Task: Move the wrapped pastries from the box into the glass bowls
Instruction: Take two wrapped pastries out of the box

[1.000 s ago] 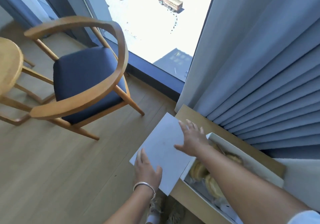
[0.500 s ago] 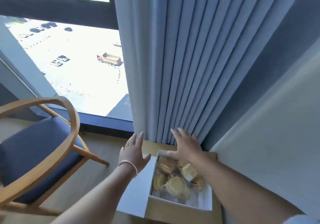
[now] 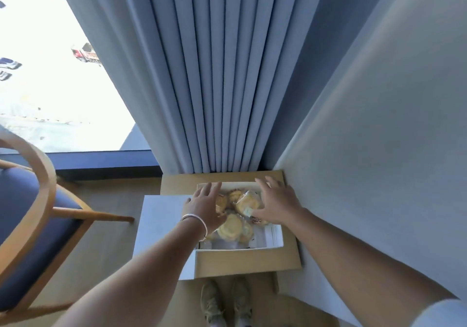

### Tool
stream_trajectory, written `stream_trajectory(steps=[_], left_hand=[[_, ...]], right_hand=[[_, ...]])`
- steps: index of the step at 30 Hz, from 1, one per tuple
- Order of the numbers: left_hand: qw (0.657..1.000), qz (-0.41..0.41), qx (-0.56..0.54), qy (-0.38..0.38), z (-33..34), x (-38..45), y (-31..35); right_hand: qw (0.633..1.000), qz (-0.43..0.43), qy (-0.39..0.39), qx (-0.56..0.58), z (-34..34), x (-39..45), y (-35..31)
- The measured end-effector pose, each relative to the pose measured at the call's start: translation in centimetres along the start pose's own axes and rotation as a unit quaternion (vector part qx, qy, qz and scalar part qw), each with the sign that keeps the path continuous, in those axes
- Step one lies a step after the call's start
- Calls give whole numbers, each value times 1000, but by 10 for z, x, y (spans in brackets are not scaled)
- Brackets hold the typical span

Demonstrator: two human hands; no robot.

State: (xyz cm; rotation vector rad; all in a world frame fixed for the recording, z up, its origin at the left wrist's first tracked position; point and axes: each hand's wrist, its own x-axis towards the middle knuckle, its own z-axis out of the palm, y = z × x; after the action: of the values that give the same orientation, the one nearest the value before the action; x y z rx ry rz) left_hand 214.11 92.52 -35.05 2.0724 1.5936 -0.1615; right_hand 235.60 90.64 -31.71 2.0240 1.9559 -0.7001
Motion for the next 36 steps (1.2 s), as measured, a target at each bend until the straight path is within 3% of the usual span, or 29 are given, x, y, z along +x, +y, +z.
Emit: stream_trajectory(steps=[8, 14, 21, 29, 36], left_hand=[[996, -32, -12, -80, 99, 24, -3], [992, -23, 2, -125, 157, 49, -5], [990, -58, 72, -110, 191, 58, 10], [991, -49, 35, -119, 150, 43, 11], [998, -54, 4, -34, 55, 14, 2]], right_hand=[[999, -12, -28, -10, 83, 51, 18], [998, -44, -5, -48, 135, 100, 22], [995, -35, 1, -94, 167, 128, 21], [995, -29, 15, -91, 131, 98, 11], [993, -32, 35, -107, 35, 62, -18]])
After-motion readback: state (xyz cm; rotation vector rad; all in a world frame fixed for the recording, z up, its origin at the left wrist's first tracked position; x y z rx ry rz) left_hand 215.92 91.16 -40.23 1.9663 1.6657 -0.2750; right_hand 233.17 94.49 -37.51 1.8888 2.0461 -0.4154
